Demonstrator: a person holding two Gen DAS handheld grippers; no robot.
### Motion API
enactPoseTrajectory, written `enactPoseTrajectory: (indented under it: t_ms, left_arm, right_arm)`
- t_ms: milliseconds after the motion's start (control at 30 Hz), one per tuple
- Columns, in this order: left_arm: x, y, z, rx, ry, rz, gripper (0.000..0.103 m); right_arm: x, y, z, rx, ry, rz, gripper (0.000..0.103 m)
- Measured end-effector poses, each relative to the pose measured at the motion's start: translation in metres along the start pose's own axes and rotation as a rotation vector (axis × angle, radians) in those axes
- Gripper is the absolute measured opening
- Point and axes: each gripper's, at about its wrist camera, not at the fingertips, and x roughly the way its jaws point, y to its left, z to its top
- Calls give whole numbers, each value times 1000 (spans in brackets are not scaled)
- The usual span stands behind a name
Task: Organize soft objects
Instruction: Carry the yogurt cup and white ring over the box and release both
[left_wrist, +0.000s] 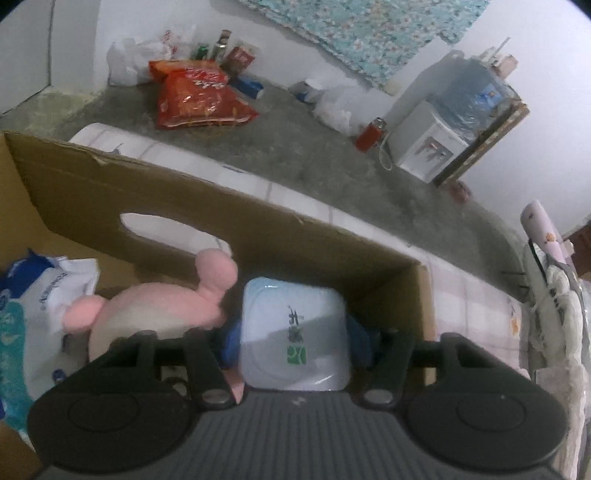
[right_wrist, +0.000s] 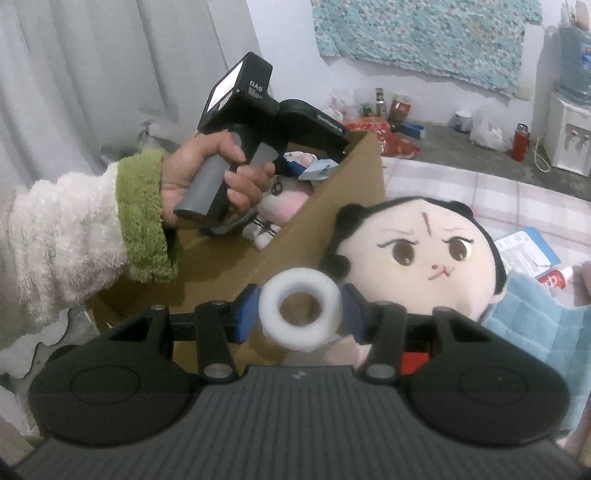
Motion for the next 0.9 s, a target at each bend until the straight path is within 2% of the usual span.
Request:
enactPoseTrajectory:
  t_ms: [100, 333, 400, 567, 700, 800, 900]
  left_arm:
    - [-3, -3, -2, 21, -26, 6, 62]
    - [-22, 9, -2, -66, -15, -27, 68]
    - [-36, 11, -2, -81, -25, -42, 76]
    - [-103, 11, -9, -55, -121, -54, 85]
    - [-161, 15, -22, -40, -186, -25, 91]
    - [-195, 21, -35, -37, -215, 33, 92]
    - [-214, 32, -44, -48, -231, 50, 92]
  right_arm:
    - [0, -2, -2, 1, 5, -9, 47]
    - [-8, 1, 2, -13, -1, -25, 47]
    - [-11, 5, 5, -28, -3, -27, 47]
    - [-17, 19, 23, -86, -9, -16, 47]
    - [-9, 40, 51, -196, -16, 7, 47]
    - [13, 56, 74, -275, 16, 33, 47]
    - [52, 72, 95, -377, 90, 16, 47]
